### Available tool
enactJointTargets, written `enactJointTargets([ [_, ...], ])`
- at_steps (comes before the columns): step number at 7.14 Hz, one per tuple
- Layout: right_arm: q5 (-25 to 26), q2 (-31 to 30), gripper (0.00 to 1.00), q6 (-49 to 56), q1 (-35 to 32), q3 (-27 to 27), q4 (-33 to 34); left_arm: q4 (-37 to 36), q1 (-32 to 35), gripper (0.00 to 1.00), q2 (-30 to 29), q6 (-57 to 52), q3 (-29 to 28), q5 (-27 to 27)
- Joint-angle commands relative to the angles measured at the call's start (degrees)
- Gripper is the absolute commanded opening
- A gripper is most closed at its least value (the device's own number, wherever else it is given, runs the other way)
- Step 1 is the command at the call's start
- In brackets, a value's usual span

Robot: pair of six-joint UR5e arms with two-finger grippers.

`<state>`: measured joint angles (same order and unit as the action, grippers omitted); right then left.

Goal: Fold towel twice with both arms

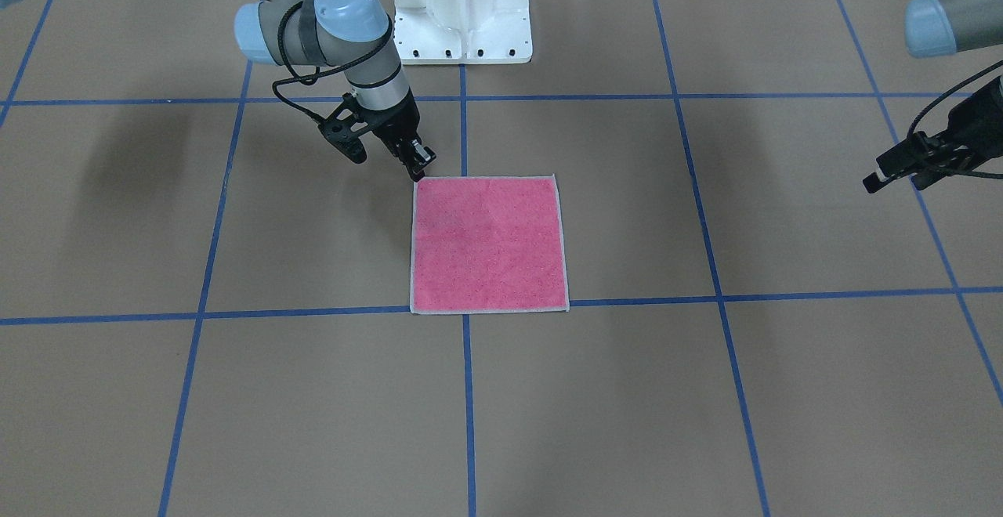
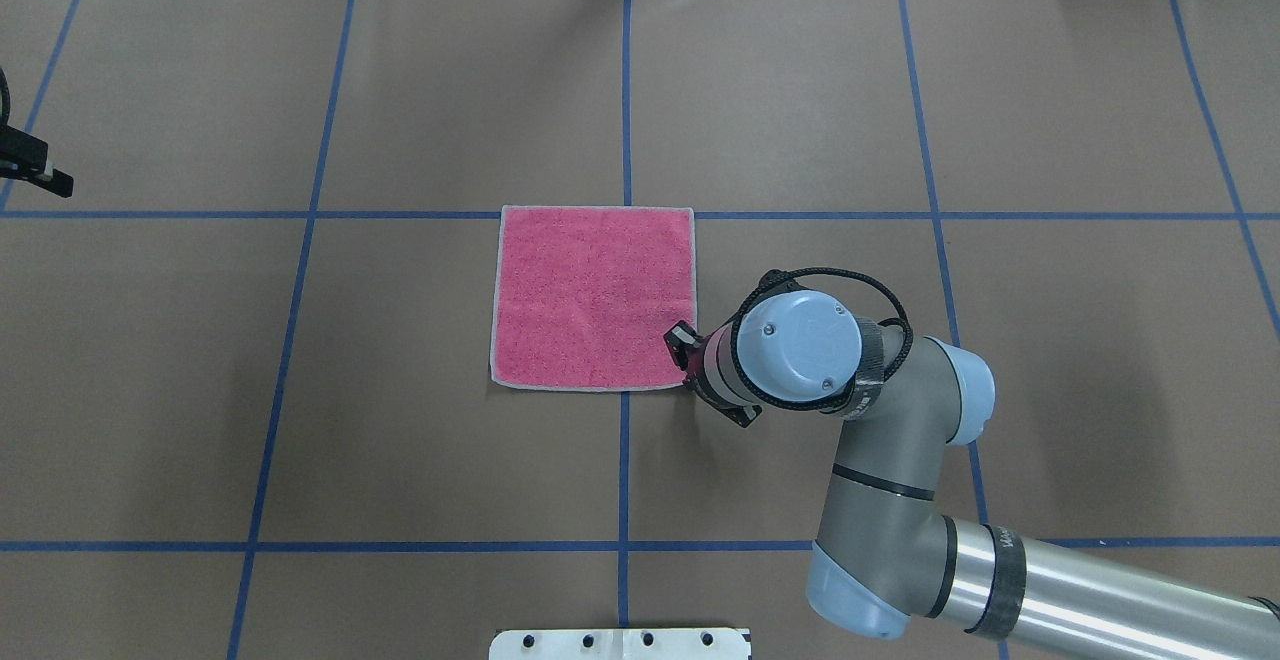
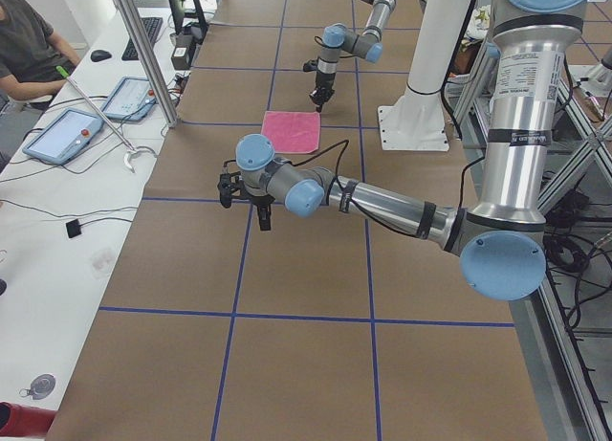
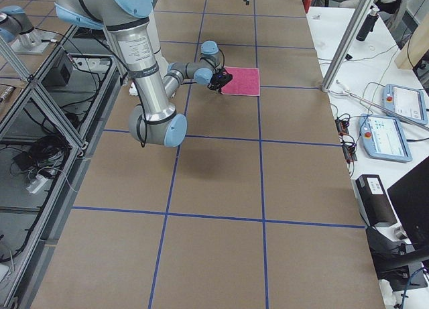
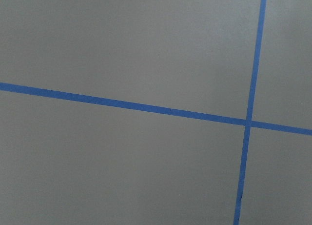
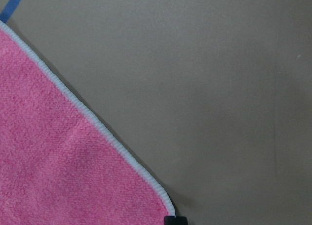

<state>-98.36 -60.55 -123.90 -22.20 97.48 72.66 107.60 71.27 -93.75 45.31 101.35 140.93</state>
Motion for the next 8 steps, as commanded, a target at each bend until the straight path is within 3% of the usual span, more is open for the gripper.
enactJointTargets([
  [1, -0.43, -0.96, 0.0, 0.24, -0.56, 2.26, 0.28, 0.07, -5.49, 1.0, -5.01, 12.1, 1.22, -0.74],
  [5, -0.96, -4.56, 0.0, 0.24, -0.74, 7.45, 0.81, -0.02, -18.41, 1.0, -15.47, 31.8, 1.22, -9.95],
  [8, -1.05, -6.68, 0.0, -0.11, -0.74, 8.51, 0.9, -0.02, -31.23, 1.0, -20.32, 45.88, 1.48, -22.5],
])
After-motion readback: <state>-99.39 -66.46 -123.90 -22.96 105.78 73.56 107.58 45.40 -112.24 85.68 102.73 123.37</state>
